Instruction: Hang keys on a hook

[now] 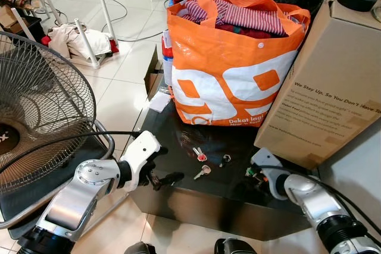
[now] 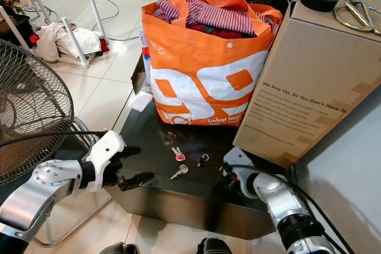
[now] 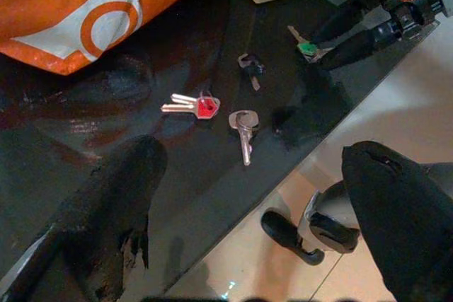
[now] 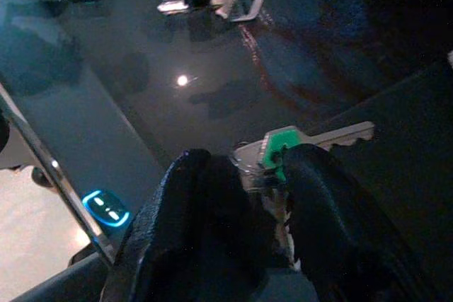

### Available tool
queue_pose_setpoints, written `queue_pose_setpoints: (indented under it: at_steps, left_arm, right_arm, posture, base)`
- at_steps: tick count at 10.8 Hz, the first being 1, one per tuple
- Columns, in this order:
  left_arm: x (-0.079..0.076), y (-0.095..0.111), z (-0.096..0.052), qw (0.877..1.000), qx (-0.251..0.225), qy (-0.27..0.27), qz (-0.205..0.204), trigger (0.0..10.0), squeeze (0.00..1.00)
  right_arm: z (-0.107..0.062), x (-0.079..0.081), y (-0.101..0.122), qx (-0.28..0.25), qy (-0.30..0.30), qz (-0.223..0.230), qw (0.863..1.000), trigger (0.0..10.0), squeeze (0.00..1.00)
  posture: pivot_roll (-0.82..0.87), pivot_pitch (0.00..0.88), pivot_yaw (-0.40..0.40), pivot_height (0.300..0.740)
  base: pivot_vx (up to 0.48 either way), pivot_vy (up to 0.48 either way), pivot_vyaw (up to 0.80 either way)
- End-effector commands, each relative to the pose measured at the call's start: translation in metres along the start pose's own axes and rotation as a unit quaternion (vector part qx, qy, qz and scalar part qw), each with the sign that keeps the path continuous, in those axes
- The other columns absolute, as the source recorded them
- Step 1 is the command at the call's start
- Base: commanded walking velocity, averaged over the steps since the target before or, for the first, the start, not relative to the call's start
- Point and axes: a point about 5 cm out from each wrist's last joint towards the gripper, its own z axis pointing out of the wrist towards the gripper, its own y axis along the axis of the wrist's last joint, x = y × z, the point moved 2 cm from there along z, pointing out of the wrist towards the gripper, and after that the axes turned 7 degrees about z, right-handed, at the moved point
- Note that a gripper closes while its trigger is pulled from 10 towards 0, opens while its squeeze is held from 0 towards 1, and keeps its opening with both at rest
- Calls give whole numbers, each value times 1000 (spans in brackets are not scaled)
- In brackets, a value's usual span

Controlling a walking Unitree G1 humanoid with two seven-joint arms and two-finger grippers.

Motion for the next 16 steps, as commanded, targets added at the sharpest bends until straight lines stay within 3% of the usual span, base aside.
queue_pose_setpoints:
  at_steps: [1,2,5,6,7,14,16]
  left_arm:
    - [-2,1,-1,1000,3,-8,4,10000,0]
    - [-2,1,-1,1000,3,-9,4,10000,0]
    - [-1,1,-1,1000,5,-10,5,10000,0]
    - [-2,0,-1,1000,5,-10,4,10000,0]
    - [-2,0,-1,1000,5,-10,3,10000,0]
    - [-3,-3,0,1000,6,-8,2,10000,0]
    - [0,-2,-1,1000,-3,18,-5,10000,0]
  right_arm:
    - [1,2,-5,7,-3,5,1000,9647,0]
    - [3,2,-5,5,-16,14,1000,9137,0]
    - [8,3,-7,15,-30,19,999,3255,0]
    - [8,1,-9,21,-34,20,999,706,0]
    - [7,0,-11,25,-36,18,999,0,0]
    - [5,-3,-14,20,-41,25,999,0,0]
    - [-7,-9,-7,-30,-45,59,997,0,0]
  posture:
    - [-158,101,16,740]
    - [-157,103,16,740]
    - [-155,106,15,740]
    - [-157,107,14,740]
    - [-157,107,14,740]
    - [-156,101,14,740]
    - [-147,71,24,740]
  base:
    - [0,0,0]
    - [0,0,0]
    - [0,0,0]
    - [0,0,0]
    - [0,0,0]
    - [0,0,0]
    - [0,0,0]
